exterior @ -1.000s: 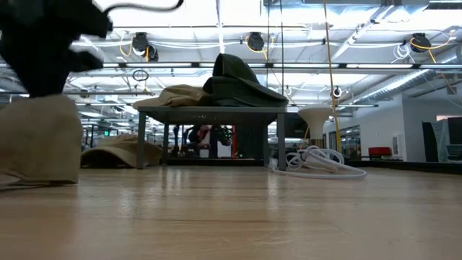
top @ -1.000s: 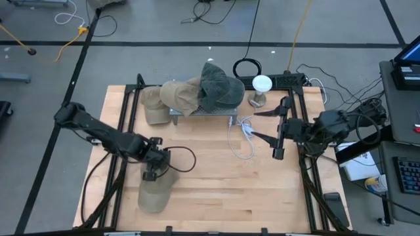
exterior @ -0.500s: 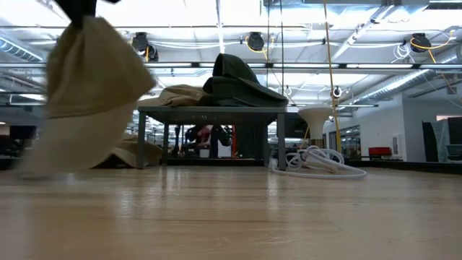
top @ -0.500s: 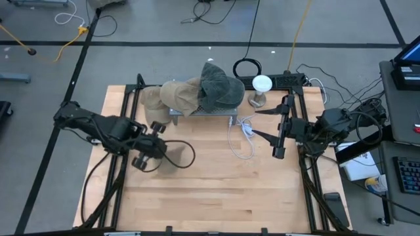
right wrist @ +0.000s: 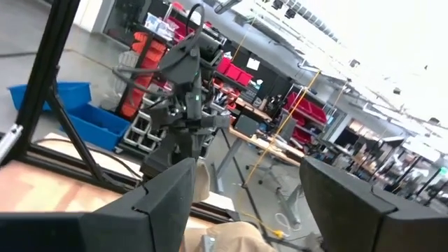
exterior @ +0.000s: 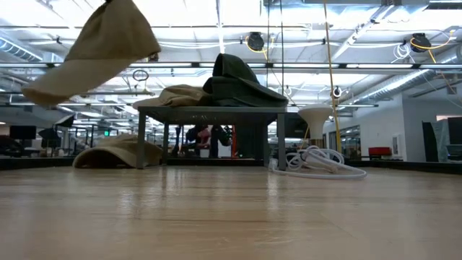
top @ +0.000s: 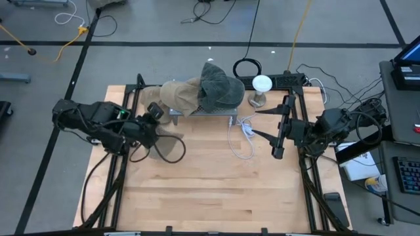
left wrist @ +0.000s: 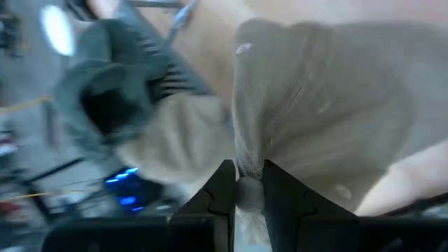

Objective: Pick & Place hat
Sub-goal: Stack the bottom brown cap on the brown cap on the shelf

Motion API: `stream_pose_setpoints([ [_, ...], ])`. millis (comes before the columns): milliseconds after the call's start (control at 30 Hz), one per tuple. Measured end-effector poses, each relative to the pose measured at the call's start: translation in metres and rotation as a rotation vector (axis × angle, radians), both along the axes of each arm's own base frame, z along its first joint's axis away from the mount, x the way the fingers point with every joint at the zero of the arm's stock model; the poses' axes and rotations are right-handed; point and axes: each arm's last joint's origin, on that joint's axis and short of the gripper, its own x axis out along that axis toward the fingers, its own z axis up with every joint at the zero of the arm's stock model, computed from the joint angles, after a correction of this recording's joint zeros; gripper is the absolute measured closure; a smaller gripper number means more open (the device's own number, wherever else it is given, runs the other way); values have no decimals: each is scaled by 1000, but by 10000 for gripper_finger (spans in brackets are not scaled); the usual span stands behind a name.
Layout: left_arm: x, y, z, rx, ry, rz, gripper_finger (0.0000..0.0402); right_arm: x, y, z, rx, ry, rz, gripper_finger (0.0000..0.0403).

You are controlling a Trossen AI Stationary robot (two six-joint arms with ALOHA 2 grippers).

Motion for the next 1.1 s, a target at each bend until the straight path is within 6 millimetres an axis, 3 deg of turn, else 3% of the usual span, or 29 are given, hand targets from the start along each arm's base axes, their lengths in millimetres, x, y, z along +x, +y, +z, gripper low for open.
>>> stream_pose_setpoints([
  [300,1,19,7,289,109,-131,357,0,0,0,-226,36,-25,151],
  [467,7,40,13,507,187,-126,357,0,0,0,-358,58,-47,151],
  [667,20,71,24,659,211,-97,357,-1,-3,0,-395,96,-160,151],
  [900,29,110,39,753,192,-125,357,-1,-5,0,-390,107,-199,151],
  [1100,37,129,33,749,272,-255,357,-1,-5,0,-390,107,-199,151],
])
